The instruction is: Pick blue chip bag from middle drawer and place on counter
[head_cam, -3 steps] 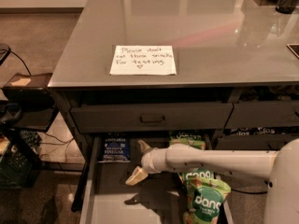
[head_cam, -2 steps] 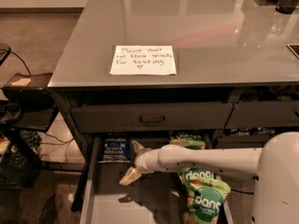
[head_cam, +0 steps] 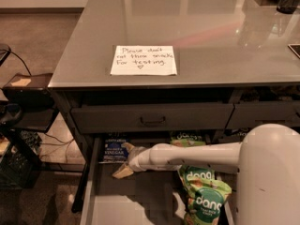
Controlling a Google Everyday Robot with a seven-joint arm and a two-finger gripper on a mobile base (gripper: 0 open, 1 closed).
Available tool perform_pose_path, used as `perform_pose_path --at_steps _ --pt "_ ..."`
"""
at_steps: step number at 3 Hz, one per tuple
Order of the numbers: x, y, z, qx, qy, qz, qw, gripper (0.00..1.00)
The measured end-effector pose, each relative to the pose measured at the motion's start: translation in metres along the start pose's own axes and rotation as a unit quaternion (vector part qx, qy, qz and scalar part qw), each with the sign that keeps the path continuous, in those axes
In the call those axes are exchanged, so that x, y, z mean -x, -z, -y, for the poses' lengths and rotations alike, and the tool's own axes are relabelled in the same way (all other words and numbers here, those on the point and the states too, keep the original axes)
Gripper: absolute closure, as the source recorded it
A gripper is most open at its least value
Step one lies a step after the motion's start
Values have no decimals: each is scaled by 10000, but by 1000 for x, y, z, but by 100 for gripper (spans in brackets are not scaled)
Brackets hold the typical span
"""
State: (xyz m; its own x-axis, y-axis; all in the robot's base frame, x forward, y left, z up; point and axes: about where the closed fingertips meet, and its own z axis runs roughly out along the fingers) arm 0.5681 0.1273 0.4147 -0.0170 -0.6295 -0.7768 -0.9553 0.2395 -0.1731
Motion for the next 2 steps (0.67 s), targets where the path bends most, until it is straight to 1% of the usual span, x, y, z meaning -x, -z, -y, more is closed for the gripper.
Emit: perform_pose_path --at_steps 1,2 --pt "0 -7 8 -166 -33 -16 9999 42" --pt "-2 -14 14 -287 -63 -42 9996 43"
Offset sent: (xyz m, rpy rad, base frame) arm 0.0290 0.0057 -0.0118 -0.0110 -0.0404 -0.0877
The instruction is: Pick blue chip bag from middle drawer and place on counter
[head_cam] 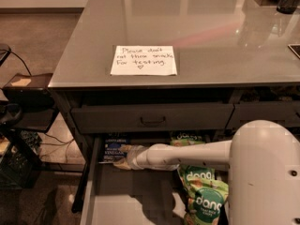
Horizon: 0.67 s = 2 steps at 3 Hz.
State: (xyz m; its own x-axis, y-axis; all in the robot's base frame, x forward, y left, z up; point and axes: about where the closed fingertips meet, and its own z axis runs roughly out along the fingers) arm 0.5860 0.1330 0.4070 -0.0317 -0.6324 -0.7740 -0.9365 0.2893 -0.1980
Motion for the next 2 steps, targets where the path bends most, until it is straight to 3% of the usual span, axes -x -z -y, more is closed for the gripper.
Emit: perform_pose_path --at_steps 1,2 --pt "-1 -11 1 2 -12 -33 10000 33" --pt "-5 -23 3 34 -51 -92 9999 33"
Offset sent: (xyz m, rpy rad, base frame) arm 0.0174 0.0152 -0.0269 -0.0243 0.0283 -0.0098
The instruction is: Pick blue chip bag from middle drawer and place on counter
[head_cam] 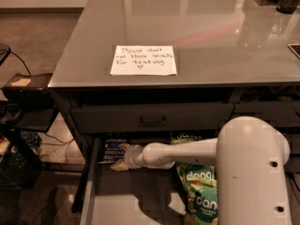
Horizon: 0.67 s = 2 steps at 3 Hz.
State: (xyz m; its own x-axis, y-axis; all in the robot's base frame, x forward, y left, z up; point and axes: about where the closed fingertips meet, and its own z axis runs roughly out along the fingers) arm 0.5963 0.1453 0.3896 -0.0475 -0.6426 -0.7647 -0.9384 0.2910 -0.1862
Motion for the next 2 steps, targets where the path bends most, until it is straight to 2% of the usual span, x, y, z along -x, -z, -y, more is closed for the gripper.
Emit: perform_pose_path --at_steps 2 --pt "-9 -13 9 -71 -58 -150 9998 33"
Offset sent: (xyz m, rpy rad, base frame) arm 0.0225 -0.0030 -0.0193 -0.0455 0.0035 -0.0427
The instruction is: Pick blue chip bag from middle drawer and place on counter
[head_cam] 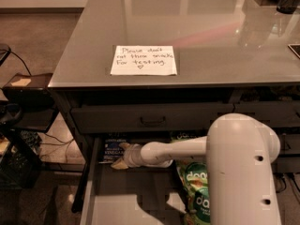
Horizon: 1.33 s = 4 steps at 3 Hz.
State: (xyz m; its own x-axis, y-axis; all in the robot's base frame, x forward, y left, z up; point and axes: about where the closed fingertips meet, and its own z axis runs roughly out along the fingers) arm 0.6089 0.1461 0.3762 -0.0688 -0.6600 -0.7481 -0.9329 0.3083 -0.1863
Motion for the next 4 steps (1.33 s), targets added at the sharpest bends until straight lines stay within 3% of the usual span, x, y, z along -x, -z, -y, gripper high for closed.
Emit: perform_pose_path --at_steps 2,4 --pt "-15 -10 18 -186 43 -286 9994 36" --pt "-22 -11 21 -246 49 -407 9989 79"
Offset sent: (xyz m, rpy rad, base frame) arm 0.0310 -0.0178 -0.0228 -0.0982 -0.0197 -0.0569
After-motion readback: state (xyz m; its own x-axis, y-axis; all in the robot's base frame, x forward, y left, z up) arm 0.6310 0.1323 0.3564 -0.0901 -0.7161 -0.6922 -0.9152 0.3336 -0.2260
